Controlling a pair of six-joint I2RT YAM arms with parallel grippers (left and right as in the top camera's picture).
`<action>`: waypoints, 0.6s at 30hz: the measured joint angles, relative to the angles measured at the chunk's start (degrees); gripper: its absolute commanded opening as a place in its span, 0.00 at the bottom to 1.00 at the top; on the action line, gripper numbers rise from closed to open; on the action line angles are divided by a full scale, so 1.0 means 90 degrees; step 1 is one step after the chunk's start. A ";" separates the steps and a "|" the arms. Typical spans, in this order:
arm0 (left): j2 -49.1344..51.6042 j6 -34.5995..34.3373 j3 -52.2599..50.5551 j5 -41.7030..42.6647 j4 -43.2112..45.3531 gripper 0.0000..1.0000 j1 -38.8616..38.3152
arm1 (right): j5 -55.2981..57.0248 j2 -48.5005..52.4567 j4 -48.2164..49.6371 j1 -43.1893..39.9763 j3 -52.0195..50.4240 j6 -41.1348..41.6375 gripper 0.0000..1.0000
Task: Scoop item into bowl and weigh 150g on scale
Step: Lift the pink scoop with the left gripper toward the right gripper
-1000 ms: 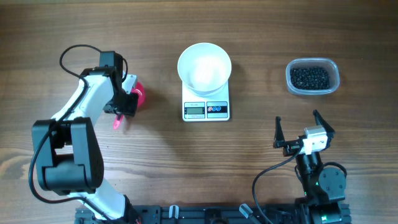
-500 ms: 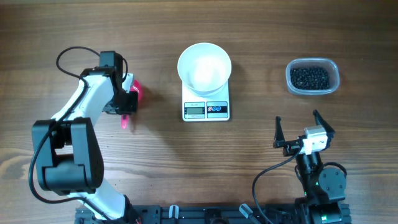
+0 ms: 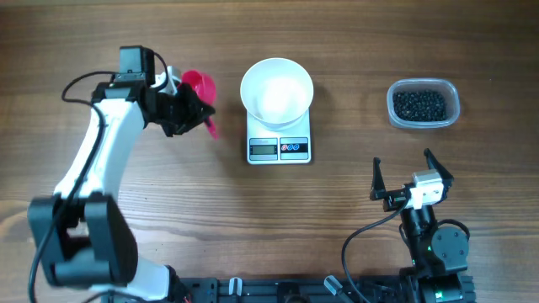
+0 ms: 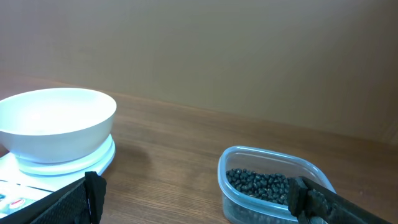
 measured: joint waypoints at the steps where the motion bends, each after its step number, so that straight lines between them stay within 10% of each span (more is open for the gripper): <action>1: -0.0270 -0.0418 0.0002 0.0129 0.0002 0.04 -0.0073 | -0.0002 0.0000 -0.0002 0.0000 0.0000 0.0000 1.00; 9: -0.0811 -0.2205 0.0046 0.0274 0.0075 0.04 -0.1724 | -0.0920 0.0000 0.0073 0.0000 0.0000 0.0304 1.00; 18: -0.0811 -0.5214 0.0049 -0.2008 0.0253 0.04 -0.3842 | -0.3082 0.0000 0.0160 0.0000 0.0000 0.8774 1.00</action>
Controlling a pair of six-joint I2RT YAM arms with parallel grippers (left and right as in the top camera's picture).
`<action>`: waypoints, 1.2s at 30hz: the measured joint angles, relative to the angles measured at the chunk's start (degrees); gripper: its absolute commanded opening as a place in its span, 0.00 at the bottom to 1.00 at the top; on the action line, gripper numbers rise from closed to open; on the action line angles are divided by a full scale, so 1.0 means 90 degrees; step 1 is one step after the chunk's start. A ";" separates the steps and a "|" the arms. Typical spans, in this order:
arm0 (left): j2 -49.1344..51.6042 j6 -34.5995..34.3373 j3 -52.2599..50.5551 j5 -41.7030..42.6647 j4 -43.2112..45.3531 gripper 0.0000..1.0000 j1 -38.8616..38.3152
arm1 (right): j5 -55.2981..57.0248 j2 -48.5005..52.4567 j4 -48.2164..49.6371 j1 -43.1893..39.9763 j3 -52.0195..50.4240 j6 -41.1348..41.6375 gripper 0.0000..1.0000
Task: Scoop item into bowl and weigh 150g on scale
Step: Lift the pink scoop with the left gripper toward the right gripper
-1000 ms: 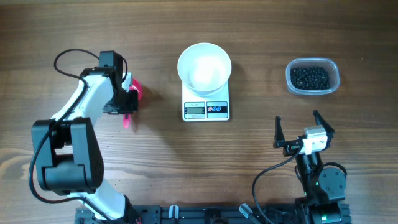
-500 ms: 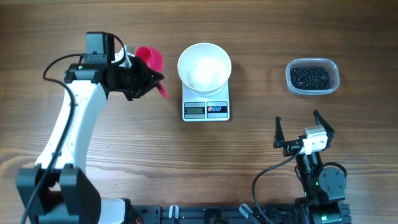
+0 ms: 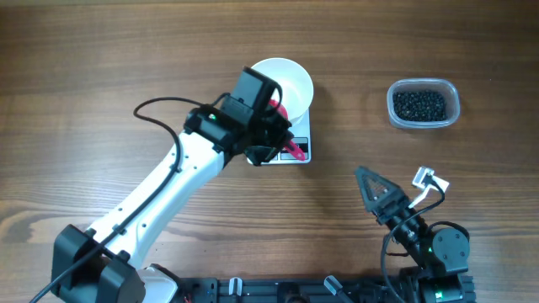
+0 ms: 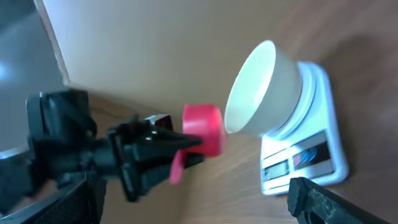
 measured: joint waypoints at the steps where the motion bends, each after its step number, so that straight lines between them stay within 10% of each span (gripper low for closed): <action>1: 0.0000 -0.0107 0.0000 -0.0117 0.0066 0.04 -0.0078 | -0.0012 0.0000 0.0000 0.0000 0.0000 0.0226 1.00; 8: 0.0000 -0.0794 0.0000 -0.0491 0.0180 0.04 -0.0277 | -0.0364 0.0000 0.0000 0.0000 0.0000 0.0838 1.00; 36: 0.0000 -0.0971 0.0000 -0.0750 0.0180 0.04 -0.0277 | -0.1712 0.0432 -0.0452 0.0000 0.0022 -0.1933 1.00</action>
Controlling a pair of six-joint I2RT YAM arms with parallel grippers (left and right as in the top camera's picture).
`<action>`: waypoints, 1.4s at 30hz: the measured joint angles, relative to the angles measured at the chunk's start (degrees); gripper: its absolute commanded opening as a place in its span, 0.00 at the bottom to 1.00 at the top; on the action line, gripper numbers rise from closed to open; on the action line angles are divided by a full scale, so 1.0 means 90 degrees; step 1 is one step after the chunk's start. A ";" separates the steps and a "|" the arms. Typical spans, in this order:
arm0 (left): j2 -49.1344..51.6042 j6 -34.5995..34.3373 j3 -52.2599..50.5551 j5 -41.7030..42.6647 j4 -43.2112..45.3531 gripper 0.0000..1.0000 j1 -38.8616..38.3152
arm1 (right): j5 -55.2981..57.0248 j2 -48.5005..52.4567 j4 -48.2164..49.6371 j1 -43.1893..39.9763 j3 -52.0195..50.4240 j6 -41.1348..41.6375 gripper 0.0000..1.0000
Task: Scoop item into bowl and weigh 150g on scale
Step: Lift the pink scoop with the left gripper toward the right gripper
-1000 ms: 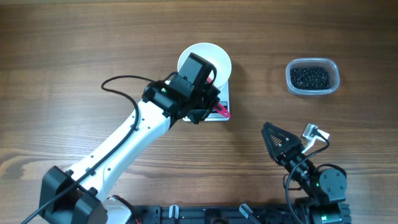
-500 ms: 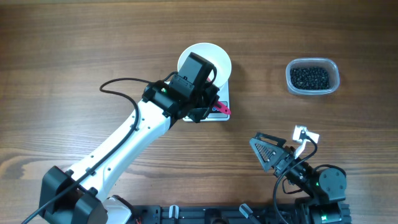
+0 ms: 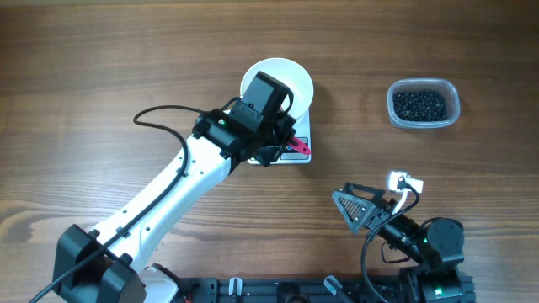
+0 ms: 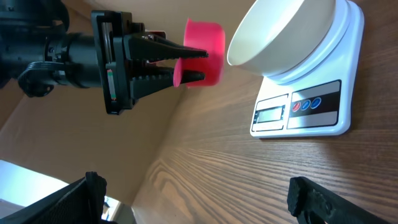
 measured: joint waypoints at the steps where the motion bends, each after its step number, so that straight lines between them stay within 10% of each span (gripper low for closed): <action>1: 0.0000 0.0022 0.0000 -0.0015 -0.0002 0.04 0.0000 | 0.0007 0.0000 -0.0002 0.0000 0.0000 0.0134 1.00; 15: 0.0000 0.0051 0.0000 -0.0114 -0.0131 0.04 0.0000 | 0.0097 0.0102 0.0000 0.0000 0.0002 0.6679 1.00; 42: 0.0000 0.0192 0.0000 -0.0141 -0.0454 0.04 0.0000 | 0.0493 0.0168 0.0002 0.0000 0.0002 0.7198 1.00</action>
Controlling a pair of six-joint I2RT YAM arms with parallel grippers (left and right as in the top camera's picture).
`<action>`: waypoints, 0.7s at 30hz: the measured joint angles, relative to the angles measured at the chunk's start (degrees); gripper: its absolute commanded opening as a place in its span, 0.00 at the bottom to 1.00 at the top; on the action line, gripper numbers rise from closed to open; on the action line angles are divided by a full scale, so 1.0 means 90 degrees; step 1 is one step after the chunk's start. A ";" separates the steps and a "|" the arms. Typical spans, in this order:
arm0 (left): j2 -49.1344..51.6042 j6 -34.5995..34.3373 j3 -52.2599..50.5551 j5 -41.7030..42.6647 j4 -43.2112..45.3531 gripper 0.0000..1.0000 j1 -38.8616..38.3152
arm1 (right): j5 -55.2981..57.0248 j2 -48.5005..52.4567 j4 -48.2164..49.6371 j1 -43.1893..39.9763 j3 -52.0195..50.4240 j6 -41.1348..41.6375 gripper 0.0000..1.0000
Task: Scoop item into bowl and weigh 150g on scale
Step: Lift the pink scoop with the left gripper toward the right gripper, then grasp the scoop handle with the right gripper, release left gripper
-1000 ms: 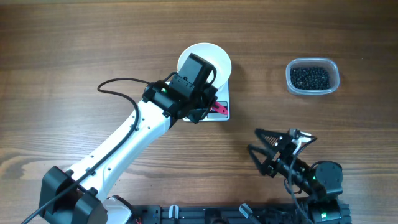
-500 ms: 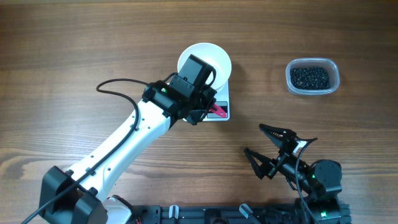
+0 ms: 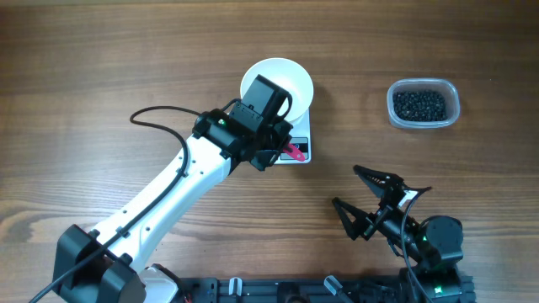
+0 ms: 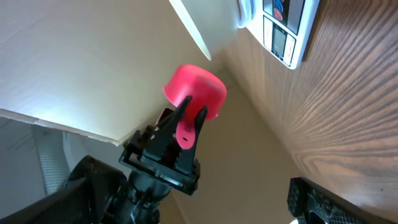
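Observation:
My left gripper is shut on the pink scoop, held over the front of the white scale. The right wrist view shows the scoop's cup with its handle pinched between the left fingers. The white bowl stands on the scale and looks empty. A clear tub of dark beans sits at the far right. My right gripper hovers open near the front right, rolled over and pointing left, with nothing between its fingers.
The scale's display and buttons show at the top of the tilted right wrist view. A black cable loops off the left arm. Bare wooden table lies left of and behind the scale.
My right gripper has rolled further and tipped, so both spread fingers now show from above. The left gripper and scoop stay over the scale's front, hardly shifted.
The left gripper first held the pink scoop left of the scale, while the right gripper stood open near the front right, facing the bowl and beans. Then the scoop was over the scale's front beside the bowl, where it remains. The right gripper has turned leftward and rolled.

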 measured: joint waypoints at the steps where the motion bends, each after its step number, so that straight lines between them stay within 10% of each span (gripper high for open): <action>1: 0.0000 0.0002 0.0000 0.0002 0.0000 0.04 0.0000 | 0.0022 0.0000 0.0000 0.0000 0.0000 -0.0199 1.00; 8: 0.0000 0.0005 0.0000 -0.0002 0.0017 0.04 0.0000 | -0.0294 0.0046 0.1413 0.0000 0.0027 -0.3723 1.00; 21: 0.0000 0.0024 -0.0002 0.0583 0.0413 0.04 0.0000 | -0.0848 0.0634 0.1156 0.0321 0.0546 -0.6047 0.99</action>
